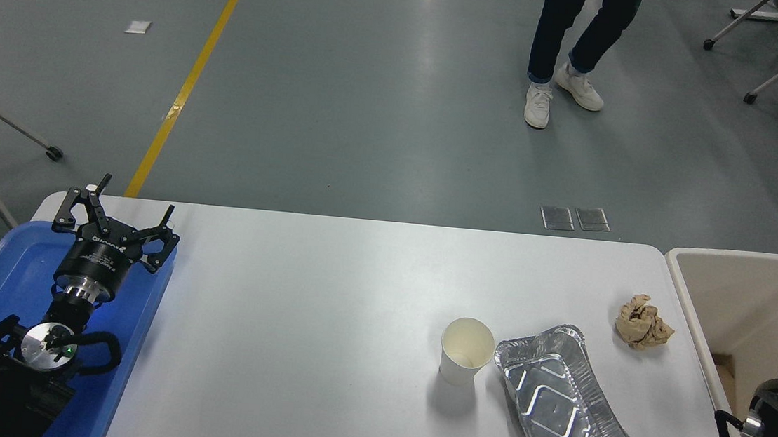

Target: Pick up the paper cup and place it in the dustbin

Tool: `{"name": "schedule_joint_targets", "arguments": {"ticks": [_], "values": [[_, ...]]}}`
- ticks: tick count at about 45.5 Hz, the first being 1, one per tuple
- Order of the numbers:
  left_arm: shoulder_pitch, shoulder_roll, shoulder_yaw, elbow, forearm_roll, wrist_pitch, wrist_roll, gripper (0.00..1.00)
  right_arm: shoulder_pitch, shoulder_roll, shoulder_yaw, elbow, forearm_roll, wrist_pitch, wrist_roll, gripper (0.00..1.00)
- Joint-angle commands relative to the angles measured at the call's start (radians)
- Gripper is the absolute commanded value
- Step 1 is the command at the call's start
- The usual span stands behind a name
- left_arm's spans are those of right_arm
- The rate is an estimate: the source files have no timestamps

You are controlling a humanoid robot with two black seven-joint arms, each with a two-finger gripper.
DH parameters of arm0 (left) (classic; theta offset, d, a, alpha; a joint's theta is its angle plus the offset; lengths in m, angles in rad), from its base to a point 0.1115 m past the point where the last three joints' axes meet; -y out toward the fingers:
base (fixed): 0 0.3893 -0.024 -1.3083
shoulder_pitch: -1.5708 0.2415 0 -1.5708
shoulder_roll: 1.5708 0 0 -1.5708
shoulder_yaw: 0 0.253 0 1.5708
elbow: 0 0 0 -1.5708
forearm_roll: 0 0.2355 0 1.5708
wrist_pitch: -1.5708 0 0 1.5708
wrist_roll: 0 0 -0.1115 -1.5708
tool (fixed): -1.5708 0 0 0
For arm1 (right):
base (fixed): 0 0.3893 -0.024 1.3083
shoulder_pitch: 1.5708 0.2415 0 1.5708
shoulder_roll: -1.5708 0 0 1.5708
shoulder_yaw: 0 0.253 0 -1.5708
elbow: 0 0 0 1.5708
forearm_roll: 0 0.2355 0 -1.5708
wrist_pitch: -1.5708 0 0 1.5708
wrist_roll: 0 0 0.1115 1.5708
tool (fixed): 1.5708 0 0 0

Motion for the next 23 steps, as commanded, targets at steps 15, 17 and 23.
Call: {"name": "schedule_joint_targets", "arguments": {"ticks": [15, 17, 23], "values": [[-0.006, -0.006, -0.003, 0.002, 0.000, 0.000, 0.000, 0.99, 0.006, -0.041, -0.037, 0.003, -0.002, 0.001, 0.002, 1.00], [-0.006, -0.006, -0.003, 0.002, 0.000, 0.000, 0.000, 0.99, 0.015, -0.038, -0.052, 0.003, -0.002, 0.001, 0.002, 1.00], [-0.006, -0.006, -0.003, 0.002, 0.000, 0.000, 0.000, 0.99, 0.034, -0.034, -0.132, 0.003, -0.002, 0.001, 0.002, 1.00]]}}
